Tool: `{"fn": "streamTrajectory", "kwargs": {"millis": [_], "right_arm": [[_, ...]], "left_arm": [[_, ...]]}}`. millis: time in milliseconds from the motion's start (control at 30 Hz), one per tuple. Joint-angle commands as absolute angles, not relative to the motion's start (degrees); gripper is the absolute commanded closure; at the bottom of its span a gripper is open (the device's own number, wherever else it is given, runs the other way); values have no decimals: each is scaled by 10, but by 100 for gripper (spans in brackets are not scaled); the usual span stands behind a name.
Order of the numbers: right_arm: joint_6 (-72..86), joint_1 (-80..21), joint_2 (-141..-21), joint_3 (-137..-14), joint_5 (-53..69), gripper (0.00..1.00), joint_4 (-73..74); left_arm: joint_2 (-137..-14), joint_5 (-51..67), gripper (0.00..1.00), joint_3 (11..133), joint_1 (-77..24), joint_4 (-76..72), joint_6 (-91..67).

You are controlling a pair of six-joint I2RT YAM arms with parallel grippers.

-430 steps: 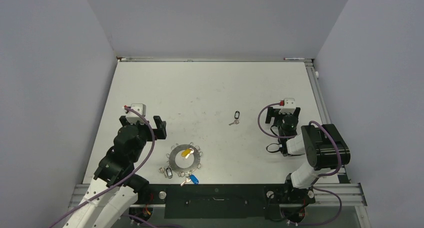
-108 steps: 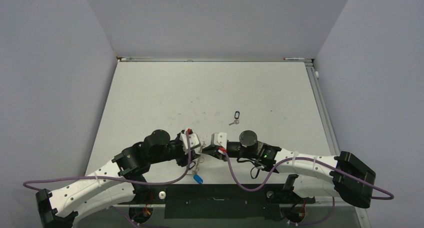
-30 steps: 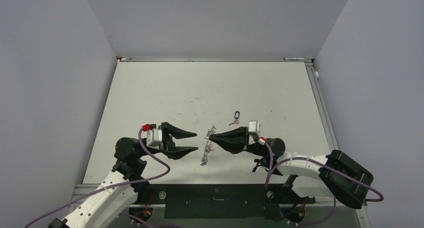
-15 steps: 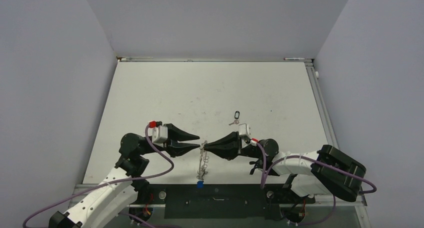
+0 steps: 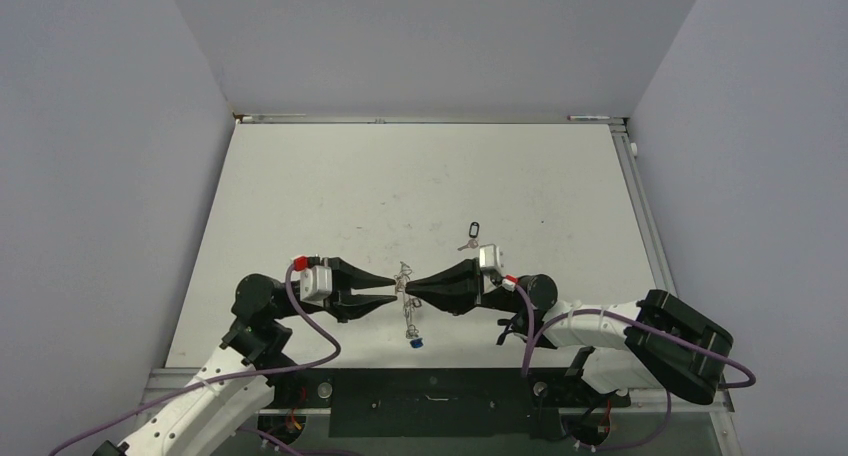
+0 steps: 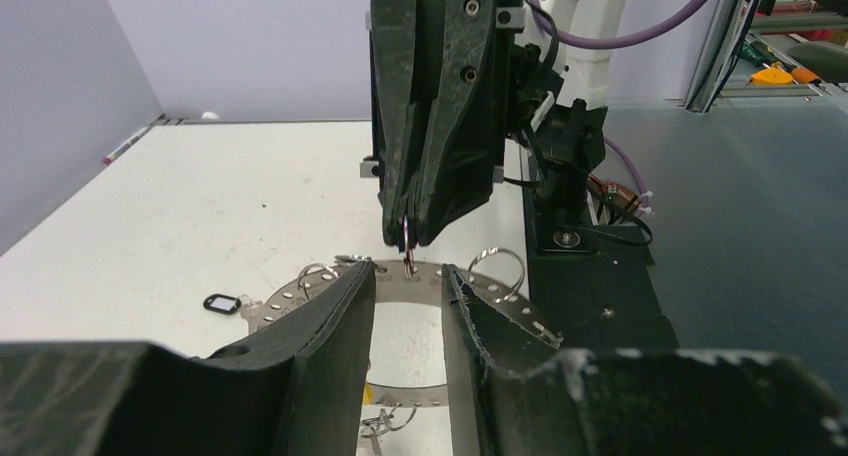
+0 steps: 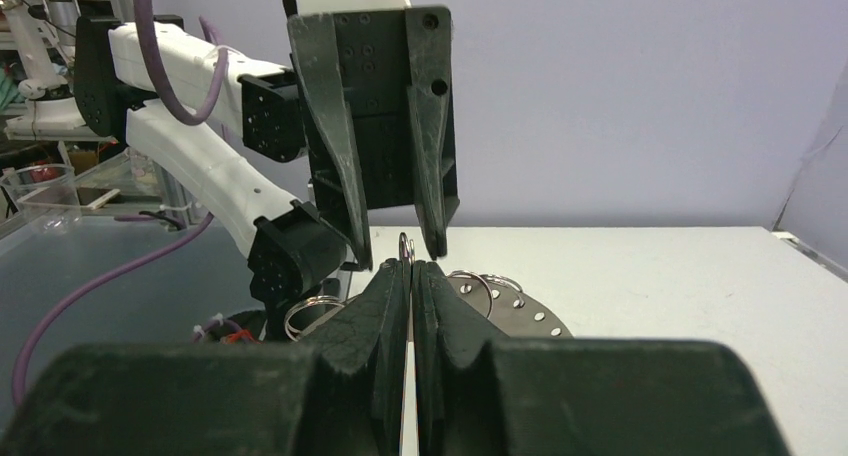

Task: Put the keys on the keyring

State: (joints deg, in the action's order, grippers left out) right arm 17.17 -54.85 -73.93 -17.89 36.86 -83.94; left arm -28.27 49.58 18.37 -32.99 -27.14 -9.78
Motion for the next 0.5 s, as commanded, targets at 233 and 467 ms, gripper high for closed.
{"fn": "streamTrajectory", "kwargs": {"millis": [233,467], "right_arm": [[146,-569,-713,-218,372,95,-916],[127,-573,-706,-213,360,95,-893]], "left_arm": [[-290,488,79,207,-340,-265,-85],[-277,487,83,207,-340,-265,-84]]}}
